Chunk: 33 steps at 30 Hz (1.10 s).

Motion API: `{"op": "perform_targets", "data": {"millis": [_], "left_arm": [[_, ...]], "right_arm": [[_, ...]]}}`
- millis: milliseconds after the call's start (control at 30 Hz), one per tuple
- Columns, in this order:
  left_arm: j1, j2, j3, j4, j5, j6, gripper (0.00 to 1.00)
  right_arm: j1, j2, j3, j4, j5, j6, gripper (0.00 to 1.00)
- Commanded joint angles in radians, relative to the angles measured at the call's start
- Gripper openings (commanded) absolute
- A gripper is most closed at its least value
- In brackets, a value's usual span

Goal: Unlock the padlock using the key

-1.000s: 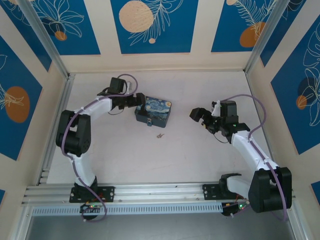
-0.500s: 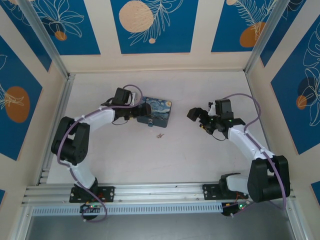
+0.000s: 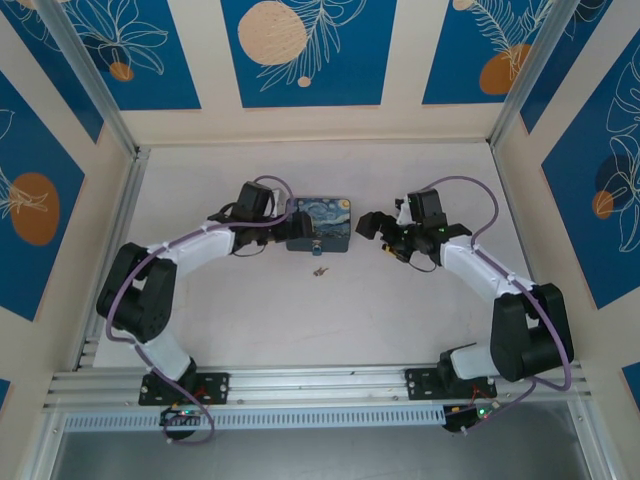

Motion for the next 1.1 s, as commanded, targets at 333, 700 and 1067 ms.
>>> {"op": "perform_targets", "data": {"millis": [333, 700, 1067], "left_arm": [[0.055, -0.230, -0.017, -0.244, -0.349, -0.052, 1.00], [0.147, -0.328, -0.085, -0.259, -0.310, -0.072, 1.00], [0.199, -0.361, -0.131, -0.221, -0.238, -0.059, 1.00]], "right_arm": [[0.290, 0.171, 0.195, -0.229, 0.256, 0.034, 0.77], [0.466, 0.464, 0.466, -0.425, 0.512, 0.153, 0.66], [0.518, 0.665, 0.649, -0.520, 0.590, 0.203, 0.57]]}}
